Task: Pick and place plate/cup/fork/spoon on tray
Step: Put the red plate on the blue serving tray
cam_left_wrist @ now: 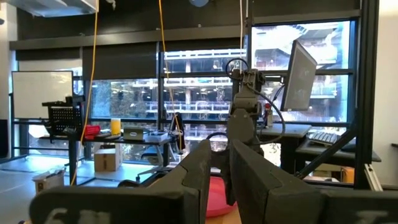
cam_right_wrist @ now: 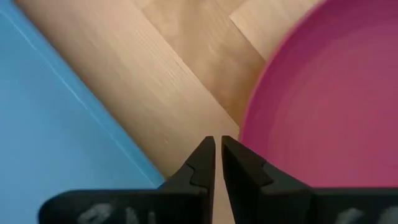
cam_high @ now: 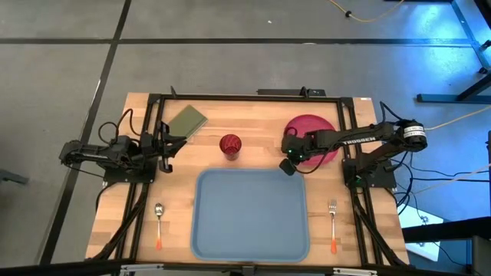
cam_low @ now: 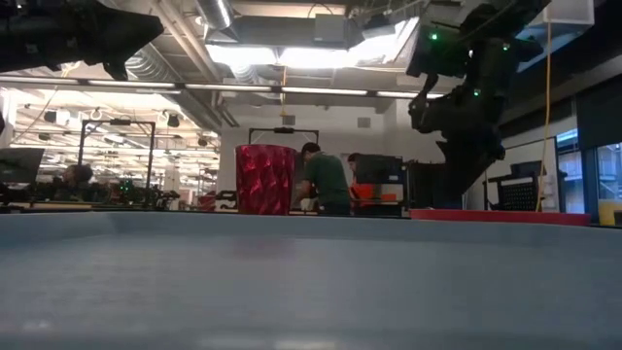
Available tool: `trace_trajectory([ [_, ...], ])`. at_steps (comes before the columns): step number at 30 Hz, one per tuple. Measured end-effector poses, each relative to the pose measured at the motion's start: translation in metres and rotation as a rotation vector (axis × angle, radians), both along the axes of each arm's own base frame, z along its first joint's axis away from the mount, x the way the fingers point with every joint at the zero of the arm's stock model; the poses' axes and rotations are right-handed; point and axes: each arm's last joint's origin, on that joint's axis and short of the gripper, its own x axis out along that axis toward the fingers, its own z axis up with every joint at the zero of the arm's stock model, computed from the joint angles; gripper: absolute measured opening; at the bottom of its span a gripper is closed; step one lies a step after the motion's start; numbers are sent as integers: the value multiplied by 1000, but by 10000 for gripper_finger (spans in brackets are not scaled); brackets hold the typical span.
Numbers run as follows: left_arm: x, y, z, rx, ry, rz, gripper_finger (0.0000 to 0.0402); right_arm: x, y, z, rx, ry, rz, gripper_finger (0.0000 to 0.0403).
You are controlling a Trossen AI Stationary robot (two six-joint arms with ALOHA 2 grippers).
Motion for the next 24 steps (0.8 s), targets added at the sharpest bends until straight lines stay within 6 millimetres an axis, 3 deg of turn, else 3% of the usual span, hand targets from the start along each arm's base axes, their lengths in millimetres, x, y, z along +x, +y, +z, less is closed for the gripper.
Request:
trace_trajectory([
  [8,0,0,0,0,0,0,54,9,-1,13,2,-56,-14,35],
  [24,0,0,0,0,0,1,54,5,0,5,-1,-55,-86,35],
])
